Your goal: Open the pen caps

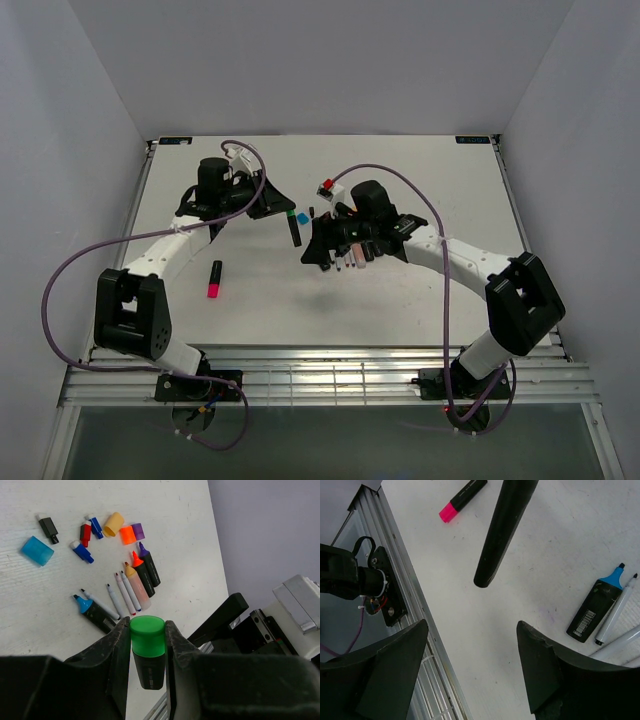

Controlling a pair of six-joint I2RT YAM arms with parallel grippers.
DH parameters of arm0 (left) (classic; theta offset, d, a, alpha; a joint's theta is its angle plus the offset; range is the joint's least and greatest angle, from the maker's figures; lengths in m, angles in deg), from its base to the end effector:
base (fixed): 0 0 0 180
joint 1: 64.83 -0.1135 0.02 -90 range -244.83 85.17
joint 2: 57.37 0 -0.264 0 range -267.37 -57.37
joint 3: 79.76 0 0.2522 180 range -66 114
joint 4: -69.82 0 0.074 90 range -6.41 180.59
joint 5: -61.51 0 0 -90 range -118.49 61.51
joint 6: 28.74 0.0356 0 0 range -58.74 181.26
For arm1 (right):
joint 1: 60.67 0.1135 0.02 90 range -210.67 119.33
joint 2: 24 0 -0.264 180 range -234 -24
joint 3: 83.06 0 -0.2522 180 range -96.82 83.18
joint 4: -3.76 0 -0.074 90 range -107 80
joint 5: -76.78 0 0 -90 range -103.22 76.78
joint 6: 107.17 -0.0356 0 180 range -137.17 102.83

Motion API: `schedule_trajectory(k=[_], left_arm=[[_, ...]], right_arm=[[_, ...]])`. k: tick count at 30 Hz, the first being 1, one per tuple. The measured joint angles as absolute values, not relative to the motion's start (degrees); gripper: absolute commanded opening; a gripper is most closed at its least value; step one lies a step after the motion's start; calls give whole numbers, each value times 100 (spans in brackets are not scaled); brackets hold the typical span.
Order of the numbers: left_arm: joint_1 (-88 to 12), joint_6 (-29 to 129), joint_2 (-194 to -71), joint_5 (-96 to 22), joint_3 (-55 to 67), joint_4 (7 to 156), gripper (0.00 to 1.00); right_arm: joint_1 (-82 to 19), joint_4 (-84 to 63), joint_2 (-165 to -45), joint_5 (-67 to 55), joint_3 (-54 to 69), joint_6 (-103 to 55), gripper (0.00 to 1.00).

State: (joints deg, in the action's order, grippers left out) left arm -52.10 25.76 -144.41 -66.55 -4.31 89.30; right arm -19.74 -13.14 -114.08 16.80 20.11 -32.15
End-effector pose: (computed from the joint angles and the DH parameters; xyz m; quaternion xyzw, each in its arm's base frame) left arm 0.3276 -0.0965 0.2738 -0.0052 0.8385 -0.4491 0.3084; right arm 0.2577 0.2470 0.2670 -0.3139 0.7867 0.4241 0.3204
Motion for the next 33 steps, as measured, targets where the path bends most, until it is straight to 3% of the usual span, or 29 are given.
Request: schedule_trajectory(k=[9,15,18,21,22,24,29,33], left_arm=[[-5135,2525,-14297,-6843,-503,8895,0],[-4967,2222,-14299,-6701,-501,9004,0],[-4818,2088,-14310,-6570,-498,9122,0],[-4727,1975,-14349,-6478,-470,9273,0],[-4705,1961,-14376,-6432,-442,9341,0],[-4696,1959,-14430,-6317,-361,9461,0],[-4707,2027,-14614,-5906,37,10025,0],[-4714,2165,-14817,-5705,360,10368,0]], right_arm=[[-1968,-744,-11397,1927,2061,-3379,77],[-1926,-449,-11502,1629,2061,-3515,69],[-1869,-398,-11707,1393,1996,-3521,61],[-1782,-418,-11948,1089,1840,-3495,43],[-1760,-431,-12016,1006,1781,-3495,28],[-1712,-551,-12112,709,1683,-3484,8],[-1526,-916,-12304,-224,1351,-3344,8],[-1085,-1321,-12407,-1710,1075,-3043,8]])
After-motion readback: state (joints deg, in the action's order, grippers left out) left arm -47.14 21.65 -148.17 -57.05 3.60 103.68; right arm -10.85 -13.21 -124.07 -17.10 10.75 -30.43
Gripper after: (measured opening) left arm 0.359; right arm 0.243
